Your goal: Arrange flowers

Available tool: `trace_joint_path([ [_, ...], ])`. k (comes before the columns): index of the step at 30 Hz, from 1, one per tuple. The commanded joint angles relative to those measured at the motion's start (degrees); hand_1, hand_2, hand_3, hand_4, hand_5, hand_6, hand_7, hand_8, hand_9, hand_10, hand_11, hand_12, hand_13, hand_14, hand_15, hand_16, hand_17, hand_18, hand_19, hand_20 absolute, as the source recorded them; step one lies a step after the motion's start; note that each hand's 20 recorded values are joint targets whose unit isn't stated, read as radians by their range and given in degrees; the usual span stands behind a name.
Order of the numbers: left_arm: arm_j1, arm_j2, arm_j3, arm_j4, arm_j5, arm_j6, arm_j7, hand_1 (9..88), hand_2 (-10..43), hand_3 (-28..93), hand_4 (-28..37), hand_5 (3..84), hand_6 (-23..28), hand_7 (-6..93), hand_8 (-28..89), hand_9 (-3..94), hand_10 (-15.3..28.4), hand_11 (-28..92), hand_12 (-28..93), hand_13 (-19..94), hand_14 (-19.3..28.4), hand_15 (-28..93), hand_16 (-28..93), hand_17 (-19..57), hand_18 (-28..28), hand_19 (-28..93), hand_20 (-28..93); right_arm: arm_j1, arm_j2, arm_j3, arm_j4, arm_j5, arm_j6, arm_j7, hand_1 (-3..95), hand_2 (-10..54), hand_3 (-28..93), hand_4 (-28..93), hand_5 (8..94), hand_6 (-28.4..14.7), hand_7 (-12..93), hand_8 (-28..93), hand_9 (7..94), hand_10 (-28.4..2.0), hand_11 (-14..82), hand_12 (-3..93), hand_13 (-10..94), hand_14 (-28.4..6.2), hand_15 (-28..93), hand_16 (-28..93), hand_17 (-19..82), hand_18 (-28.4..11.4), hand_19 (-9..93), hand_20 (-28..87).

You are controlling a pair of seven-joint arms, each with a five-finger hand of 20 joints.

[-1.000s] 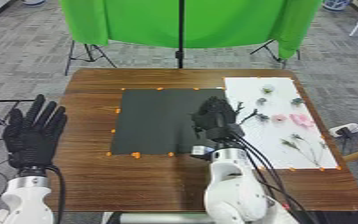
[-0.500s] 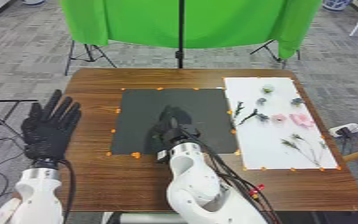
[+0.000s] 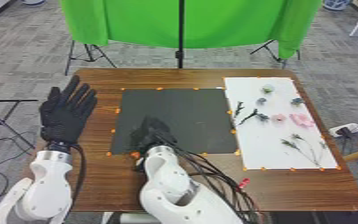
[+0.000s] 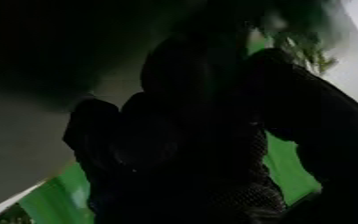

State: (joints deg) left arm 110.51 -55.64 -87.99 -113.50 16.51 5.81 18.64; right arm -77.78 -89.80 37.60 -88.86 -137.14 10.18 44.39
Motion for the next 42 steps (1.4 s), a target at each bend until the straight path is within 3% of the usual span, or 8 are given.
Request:
trace_joint_path([
  [1, 2.62, -0.42, -1.04, -0.4, -0.18, -0.76, 1.88, 20.7, 11.8, 74, -28.3, 32.2, 6.8, 4.8, -9, 26.0, 13.0, 6, 6, 19, 12.0, 9, -3, -6.1, 9.7, 18, 6, 0.1, -0.01, 0.69, -0.97, -0.4, 2.69, -1.01, 29.9, -9.5, 93, 9, 71.1, -8.0, 36, -9, 72.9, -21.1, 48.0, 39.6, 69, -19.1, 80, 33, 42, -28.4, 93, 67],
  [4, 3.71, -0.78, -1.74, -0.8, -0.34, -0.65, 2.39, 20.9, 11.7, 75, -28.3, 32.3, 6.9, 4.9, -9, 26.1, 13.1, 6, 6, 19, 12.2, 9, -2, -6.1, 9.7, 18, 6, -0.19, 0.9, 0.57, -2.13, 0.02, 1.96, -1.24, 29.6, -9.5, 93, 10, 69.2, -8.1, 37, -10, 71.6, -21.9, 49.2, 37.8, 68, -19.5, 80, 30, 42, -28.4, 93, 66],
  [9, 6.15, -1.8, -3.41, -1.81, -0.77, -0.84, 4.03, 21.1, 11.7, 75, -28.3, 32.3, 6.9, 5.0, -9, 26.1, 13.1, 6, 6, 19, 12.3, 9, -2, -6.2, 9.7, 18, 7, -0.45, 3.52, 0.39, -6.25, 2.26, -0.58, -2.29, 22.4, -9.5, 93, 28, 67.4, -8.4, 37, -10, 70.1, -23.0, 53.2, 32.0, 67, -20.0, 80, 29, 41, -28.4, 93, 66],
  [12, 9.25, -2.41, -5.62, -3.04, -0.5, -0.31, 5.12, 21.2, 11.7, 74, -28.3, 32.4, 7.1, 5.0, -9, 26.0, 13.4, 6, 6, 19, 12.7, 10, -2, -6.3, 9.8, 18, 7, -0.84, 6.41, 0.24, -10.05, 3.63, -2.79, -3.77, 19.2, -9.5, 93, 14, 61.1, -9.1, 40, -13, 65.4, -24.3, 54.3, 31.1, 65, -20.6, 80, 28, 41, -28.4, 93, 66],
  [15, 11.82, -4.23, -7.69, -4.03, -0.79, -0.06, 6.11, 21.4, 11.8, 74, -28.3, 32.6, 7.3, 5.2, -9, 26.0, 13.7, 7, 6, 18, 13.2, 10, -2, -6.7, 10.0, 19, 7, -2.0, 10.75, 1.52, -15.59, 5.96, -9.44, -7.44, 18.6, -9.5, 93, -4, 58.2, -9.6, 40, -14, 62.2, -25.2, 52.8, 29.1, 63, -21.2, 80, 28, 40, -28.4, 93, 66],
  [21, 14.75, -5.2, -9.69, -5.13, -1.23, 0.69, 6.83, 21.1, 12.0, 74, -28.3, 32.8, 7.6, 5.2, -9, 25.9, 14.3, 7, 7, 18, 13.8, 11, -2, -7.1, 10.2, 19, 7, -5.15, 18.35, 2.3, -23.53, 7.67, -19.15, -12.92, 18.6, -0.1, 93, -23, 69.5, -8.2, 35, -11, 65.5, -25.3, 49.7, 27.9, 62, -21.7, 80, 27, 38, -28.4, 93, 63],
  [33, 13.23, -5.12, -7.99, -4.39, -1.32, 0.13, 5.57, 21.0, 12.5, 74, -28.3, 33.0, 8.0, 4.4, -9, 25.8, 14.6, 6, 7, 18, 14.2, 12, -2, -7.4, 10.4, 20, 7, -6.05, 16.49, 0.02, -22.46, 6.08, -25.83, -14.28, 18.0, 2.0, 93, -21, 81.6, -8.2, 17, -10, 67.1, -26.2, 38.2, 21.8, 57, -23.9, 79, 25, 33, -28.4, 93, 60],
  [42, 11.41, -4.45, -6.51, -3.59, -1.25, -0.02, 4.7, 21.1, 12.8, 73, -28.3, 33.0, 8.2, 3.6, -9, 25.5, 14.7, 5, 7, 18, 14.3, 11, -2, -7.3, 10.5, 19, 7, -4.81, 13.51, -1.1, -18.13, 3.69, -25.79, -14.75, 17.9, -0.8, 93, -13, 78.5, -11.7, 10, -12, 66.5, -27.0, 24.1, 17.1, 55, -24.9, 78, 24, 33, -28.4, 93, 60],
])
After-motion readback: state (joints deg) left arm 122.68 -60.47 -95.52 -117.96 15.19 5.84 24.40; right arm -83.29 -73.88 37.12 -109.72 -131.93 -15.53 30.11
